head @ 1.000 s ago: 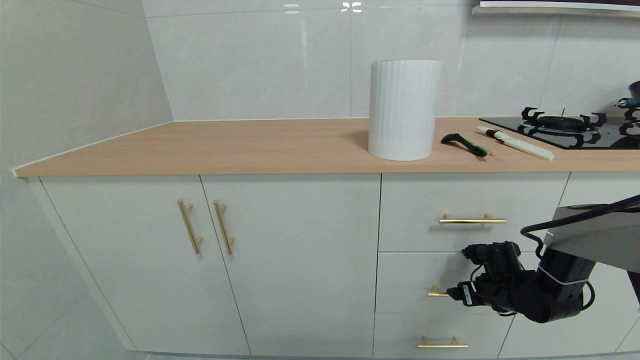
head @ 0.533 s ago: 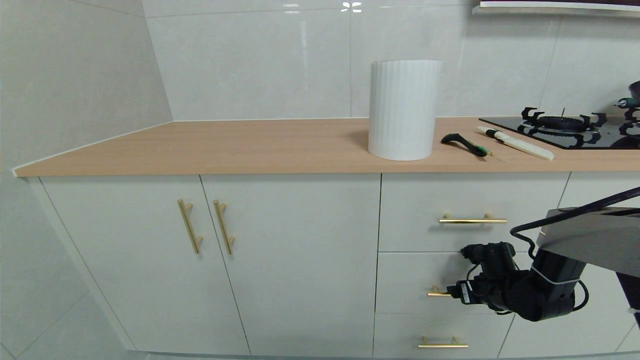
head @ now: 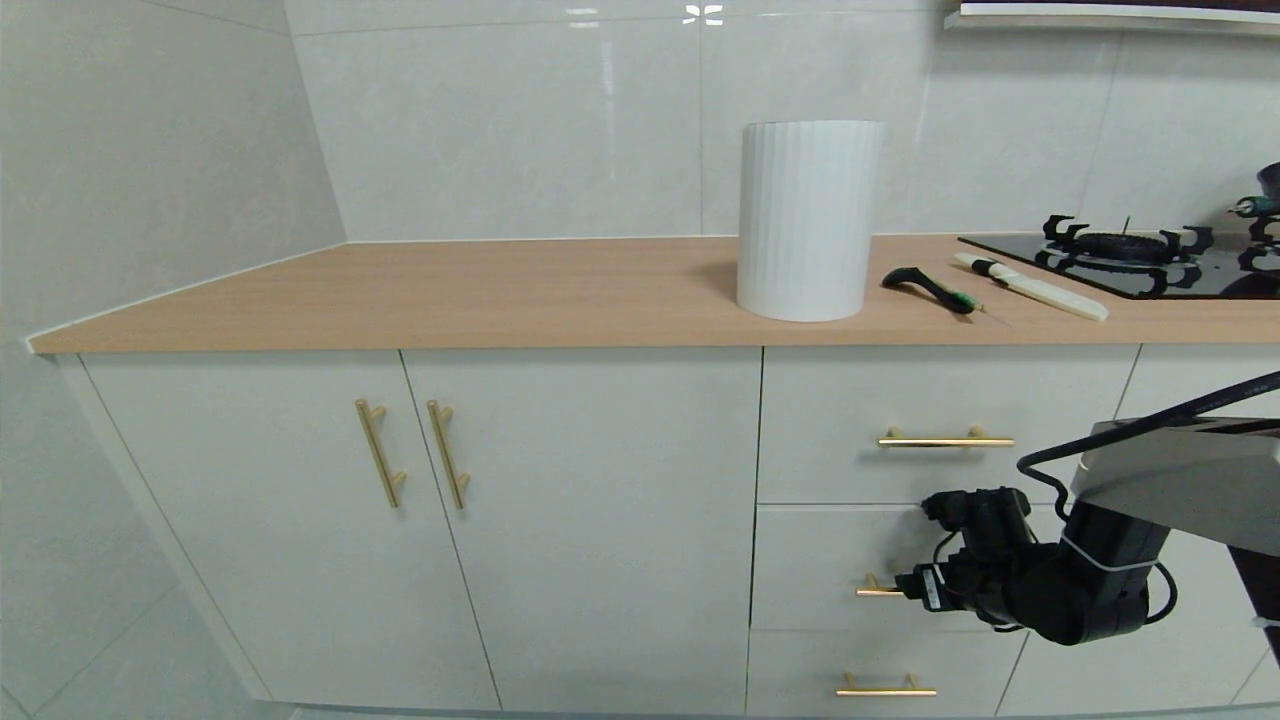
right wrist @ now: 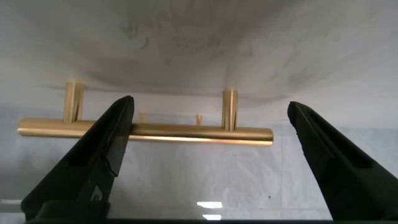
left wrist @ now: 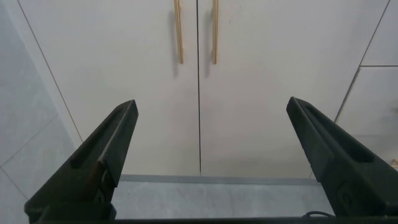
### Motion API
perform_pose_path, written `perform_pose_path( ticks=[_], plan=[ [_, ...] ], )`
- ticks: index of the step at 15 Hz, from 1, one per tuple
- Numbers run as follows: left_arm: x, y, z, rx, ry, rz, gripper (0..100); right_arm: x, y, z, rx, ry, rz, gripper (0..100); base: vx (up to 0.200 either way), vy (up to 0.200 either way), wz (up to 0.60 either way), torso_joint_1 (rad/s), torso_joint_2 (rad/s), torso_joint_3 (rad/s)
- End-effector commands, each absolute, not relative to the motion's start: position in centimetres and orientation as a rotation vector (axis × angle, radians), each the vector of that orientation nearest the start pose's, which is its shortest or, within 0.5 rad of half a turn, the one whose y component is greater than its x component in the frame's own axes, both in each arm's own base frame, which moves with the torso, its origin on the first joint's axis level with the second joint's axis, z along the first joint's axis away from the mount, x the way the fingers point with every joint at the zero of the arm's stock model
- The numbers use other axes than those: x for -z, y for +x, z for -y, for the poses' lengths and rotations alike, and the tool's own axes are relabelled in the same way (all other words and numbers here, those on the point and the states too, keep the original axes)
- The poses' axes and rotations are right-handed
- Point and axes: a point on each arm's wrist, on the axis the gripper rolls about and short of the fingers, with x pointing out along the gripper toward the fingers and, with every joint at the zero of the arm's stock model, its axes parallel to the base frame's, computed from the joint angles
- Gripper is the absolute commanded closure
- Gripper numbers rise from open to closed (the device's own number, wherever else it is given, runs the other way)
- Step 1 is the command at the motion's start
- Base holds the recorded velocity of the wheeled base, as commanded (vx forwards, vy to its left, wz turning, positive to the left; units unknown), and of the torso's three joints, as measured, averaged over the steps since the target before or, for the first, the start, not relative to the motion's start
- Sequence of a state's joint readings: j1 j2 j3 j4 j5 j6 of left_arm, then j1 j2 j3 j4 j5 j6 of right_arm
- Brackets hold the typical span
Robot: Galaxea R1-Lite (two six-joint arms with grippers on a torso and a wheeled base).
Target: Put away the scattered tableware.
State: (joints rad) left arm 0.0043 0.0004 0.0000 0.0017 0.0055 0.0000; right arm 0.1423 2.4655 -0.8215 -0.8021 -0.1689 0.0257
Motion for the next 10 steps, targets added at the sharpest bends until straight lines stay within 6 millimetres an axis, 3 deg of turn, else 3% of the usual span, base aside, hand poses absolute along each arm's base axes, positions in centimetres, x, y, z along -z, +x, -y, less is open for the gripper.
perform_pose_path(
  ticks=[1, 4, 6, 8, 9, 10],
  plan=[
    [-7.5, -2.3, 0.0, -0.011, 0.000, -0.002, 0, 6.9, 36.1, -4.8, 0.033, -0.113, -0.836, 0, 0.000, 0.000, 0.00, 0.000, 0.00, 0.000],
    [-7.5, -2.3, 0.0, -0.011, 0.000, -0.002, 0, 6.6, 35.6, -4.8, 0.028, -0.120, -0.847, 0, 0.000, 0.000, 0.00, 0.000, 0.00, 0.000],
    [-7.5, -2.3, 0.0, -0.011, 0.000, -0.002, 0, 4.4, 34.2, -5.0, 0.010, -0.136, -0.857, 0, 0.000, 0.000, 0.00, 0.000, 0.00, 0.000],
    [-7.5, -2.3, 0.0, -0.011, 0.000, -0.002, 0, 0.6, 32.4, -5.8, -0.038, -0.169, -0.898, 0, 0.000, 0.000, 0.00, 0.000, 0.00, 0.000],
    [-7.5, -2.3, 0.0, -0.011, 0.000, -0.002, 0, 0.6, 32.4, -5.8, -0.038, -0.169, -0.898, 0, 0.000, 0.000, 0.00, 0.000, 0.00, 0.000],
    [-7.5, -2.3, 0.0, -0.011, 0.000, -0.002, 0, -5.4, 29.6, -6.9, -0.108, -0.182, -0.905, 0, 0.000, 0.000, 0.00, 0.000, 0.00, 0.000]
  ],
)
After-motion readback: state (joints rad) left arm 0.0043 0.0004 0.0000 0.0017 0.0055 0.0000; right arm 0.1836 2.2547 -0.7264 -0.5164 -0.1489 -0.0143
